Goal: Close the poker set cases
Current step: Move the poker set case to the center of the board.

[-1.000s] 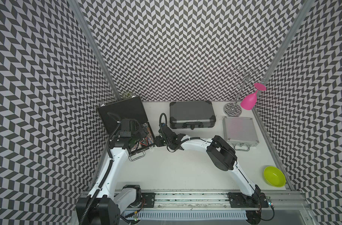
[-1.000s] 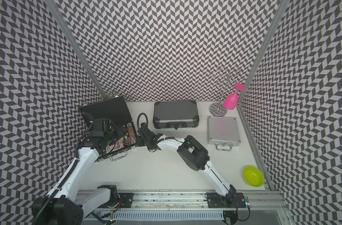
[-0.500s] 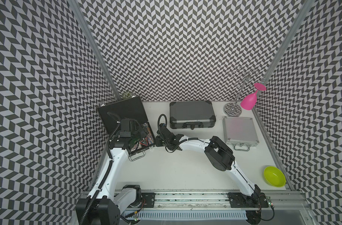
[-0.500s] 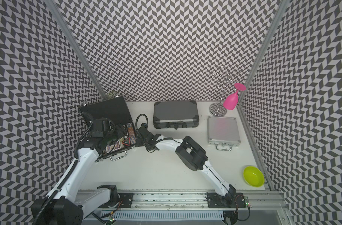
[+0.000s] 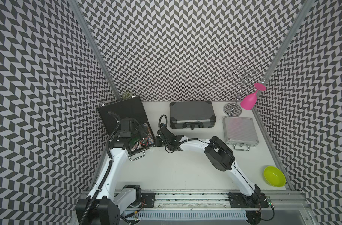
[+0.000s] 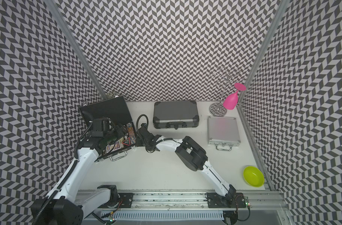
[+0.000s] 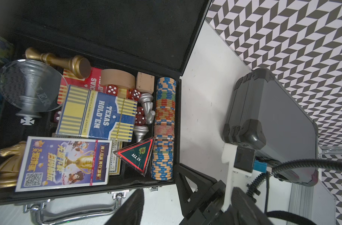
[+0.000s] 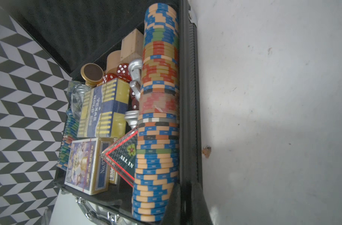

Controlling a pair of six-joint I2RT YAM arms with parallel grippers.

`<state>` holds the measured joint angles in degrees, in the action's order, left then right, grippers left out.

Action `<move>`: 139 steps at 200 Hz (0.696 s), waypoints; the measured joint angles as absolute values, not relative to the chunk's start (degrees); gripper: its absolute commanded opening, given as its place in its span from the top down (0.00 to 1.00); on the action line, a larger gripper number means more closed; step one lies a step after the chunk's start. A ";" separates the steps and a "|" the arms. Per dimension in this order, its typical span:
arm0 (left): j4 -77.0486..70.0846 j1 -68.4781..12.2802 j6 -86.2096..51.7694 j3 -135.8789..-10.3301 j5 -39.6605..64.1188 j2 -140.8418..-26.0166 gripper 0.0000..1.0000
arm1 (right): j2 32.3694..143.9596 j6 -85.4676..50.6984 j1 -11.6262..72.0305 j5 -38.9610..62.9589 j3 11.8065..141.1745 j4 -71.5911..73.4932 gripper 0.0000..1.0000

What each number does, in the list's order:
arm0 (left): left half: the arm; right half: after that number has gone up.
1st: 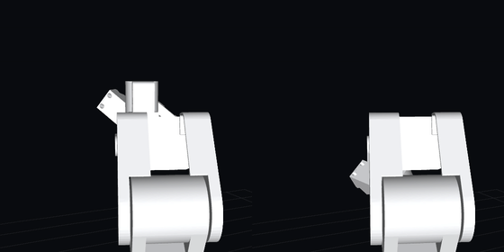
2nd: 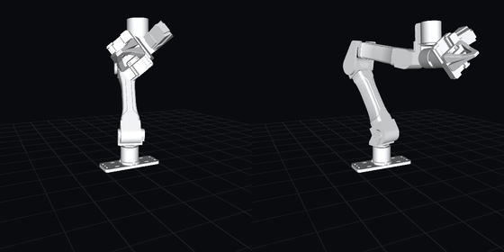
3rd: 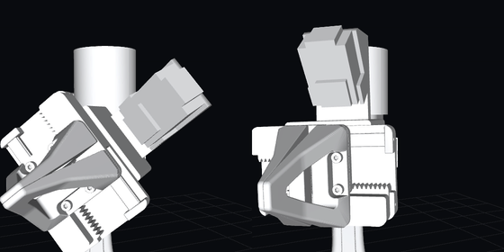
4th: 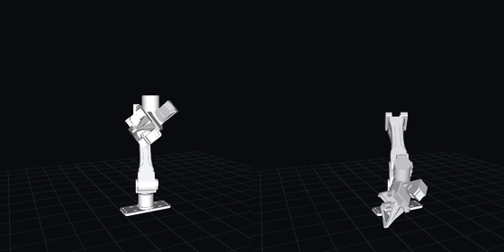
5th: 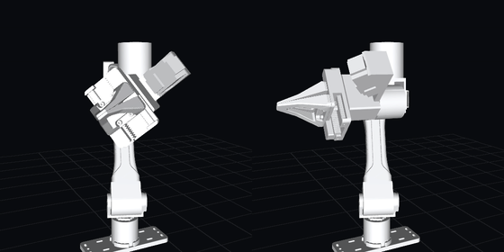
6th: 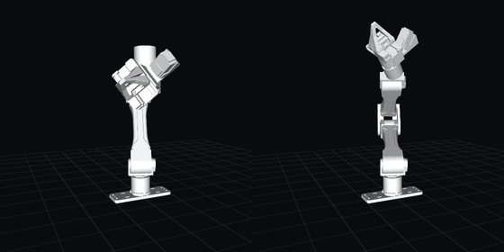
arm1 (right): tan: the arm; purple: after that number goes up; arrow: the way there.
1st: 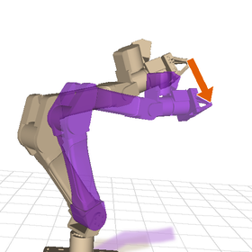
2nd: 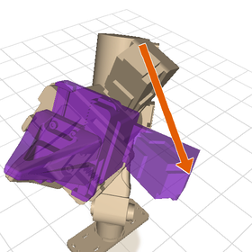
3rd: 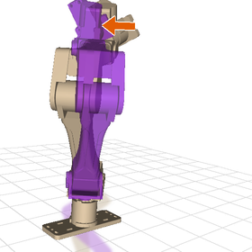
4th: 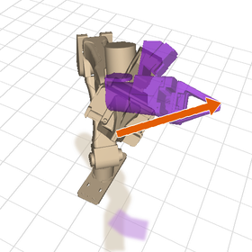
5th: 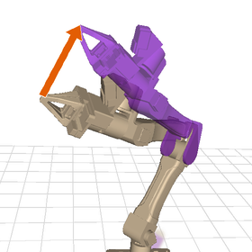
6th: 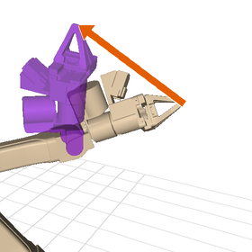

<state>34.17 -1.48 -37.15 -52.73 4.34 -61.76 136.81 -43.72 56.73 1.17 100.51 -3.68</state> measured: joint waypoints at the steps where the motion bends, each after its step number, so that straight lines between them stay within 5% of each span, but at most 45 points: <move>1: 34.15 -1.45 -37.06 -52.73 4.36 -61.76 0.27 | 136.70 -43.86 56.71 1.19 100.18 -3.29 0.97; 139: 34.76 -1.13 -34.11 -52.73 1.45 -64.93 0.24 | 115.66 -47.81 54.87 1.13 62.39 14.46 0.99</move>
<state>34.76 -1.13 -34.11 -52.73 1.45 -64.93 115.66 -47.81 54.87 1.13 62.39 14.46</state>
